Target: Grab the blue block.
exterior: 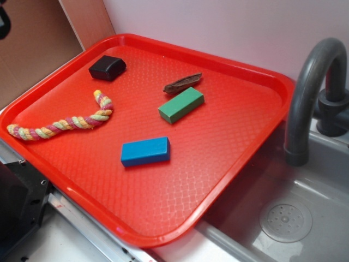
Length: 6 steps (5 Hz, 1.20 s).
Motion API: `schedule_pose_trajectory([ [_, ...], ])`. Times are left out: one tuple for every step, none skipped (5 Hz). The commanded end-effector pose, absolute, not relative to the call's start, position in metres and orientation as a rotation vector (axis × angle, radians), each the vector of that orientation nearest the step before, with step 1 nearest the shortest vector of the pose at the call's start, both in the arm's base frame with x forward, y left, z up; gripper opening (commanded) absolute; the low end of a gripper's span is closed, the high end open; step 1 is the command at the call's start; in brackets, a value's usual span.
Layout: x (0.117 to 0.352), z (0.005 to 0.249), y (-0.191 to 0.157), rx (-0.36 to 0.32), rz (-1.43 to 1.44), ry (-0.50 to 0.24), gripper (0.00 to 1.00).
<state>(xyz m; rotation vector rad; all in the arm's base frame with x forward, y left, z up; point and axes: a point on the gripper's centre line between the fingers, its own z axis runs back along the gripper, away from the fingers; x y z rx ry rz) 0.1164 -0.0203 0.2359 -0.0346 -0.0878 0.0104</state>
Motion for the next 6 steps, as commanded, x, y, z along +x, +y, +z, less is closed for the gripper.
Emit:
schedule_pose_trajectory([
  [0.116, 0.236, -0.020, -0.035, 0.010, -0.088, 1.00],
  [0.126, 0.233, -0.026, -0.012, -0.136, -0.163, 1.00],
  [0.150, 0.219, -0.032, 0.014, -0.315, -0.184, 1.00],
  [0.165, 0.208, -0.038, 0.034, -0.452, -0.179, 1.00],
  [0.182, 0.182, -0.054, 0.008, -0.557, -0.140, 1.00],
  [0.184, 0.157, -0.073, 0.026, -0.627, -0.083, 1.00],
])
